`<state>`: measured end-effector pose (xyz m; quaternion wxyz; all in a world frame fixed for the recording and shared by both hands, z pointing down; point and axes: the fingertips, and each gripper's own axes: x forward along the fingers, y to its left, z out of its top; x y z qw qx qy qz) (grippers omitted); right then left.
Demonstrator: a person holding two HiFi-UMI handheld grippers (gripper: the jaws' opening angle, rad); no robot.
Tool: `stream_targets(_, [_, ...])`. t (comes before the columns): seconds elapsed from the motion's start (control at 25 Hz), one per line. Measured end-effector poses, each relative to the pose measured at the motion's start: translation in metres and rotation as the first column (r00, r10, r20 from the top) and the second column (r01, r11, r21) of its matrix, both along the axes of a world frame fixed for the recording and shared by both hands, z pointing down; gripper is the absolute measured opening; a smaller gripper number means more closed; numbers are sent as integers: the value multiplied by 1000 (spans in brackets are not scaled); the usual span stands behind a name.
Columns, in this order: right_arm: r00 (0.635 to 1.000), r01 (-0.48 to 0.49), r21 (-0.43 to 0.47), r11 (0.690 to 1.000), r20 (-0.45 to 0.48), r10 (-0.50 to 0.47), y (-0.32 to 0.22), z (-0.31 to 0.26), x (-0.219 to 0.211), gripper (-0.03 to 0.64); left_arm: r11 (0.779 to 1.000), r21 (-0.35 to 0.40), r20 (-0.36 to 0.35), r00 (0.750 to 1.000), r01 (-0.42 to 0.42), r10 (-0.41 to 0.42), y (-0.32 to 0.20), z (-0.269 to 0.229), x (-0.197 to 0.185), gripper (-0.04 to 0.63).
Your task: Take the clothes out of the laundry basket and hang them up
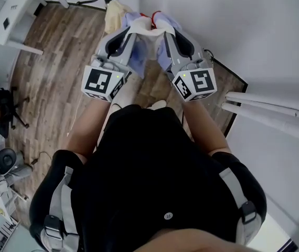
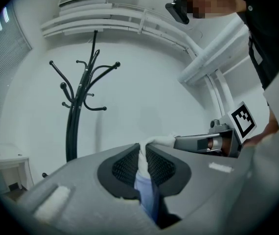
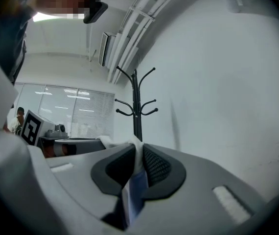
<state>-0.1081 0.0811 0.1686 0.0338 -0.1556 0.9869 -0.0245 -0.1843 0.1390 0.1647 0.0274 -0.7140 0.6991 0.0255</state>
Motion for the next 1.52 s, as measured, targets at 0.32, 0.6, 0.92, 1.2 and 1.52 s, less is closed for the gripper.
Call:
stream_targets(0.32, [1000, 26, 27, 999, 3, -26, 76, -19, -82, 35, 998, 43, 2, 999, 37, -37, 82, -17, -87, 25])
stream_targets(0.6, [999, 34, 20, 999, 4, -34, 123, -18, -143, 37, 997, 41, -1, 998, 57, -57, 133, -20, -149, 25])
stream_targets(0.92, [996, 85, 9, 996, 15, -86, 134, -18, -195, 37, 990, 61, 9, 992, 128, -129, 145, -25, -203, 25])
stream_targets(1.2, [989, 147, 4, 989, 30, -147, 111, -26, -241, 38, 979, 53, 26, 980, 197, -199, 120, -33, -251, 25])
stream_targets(1.52, [994, 102, 22, 995, 42, -103, 92, -32, -262, 38, 982, 79, 40, 984, 172, -175, 100, -40, -278, 25])
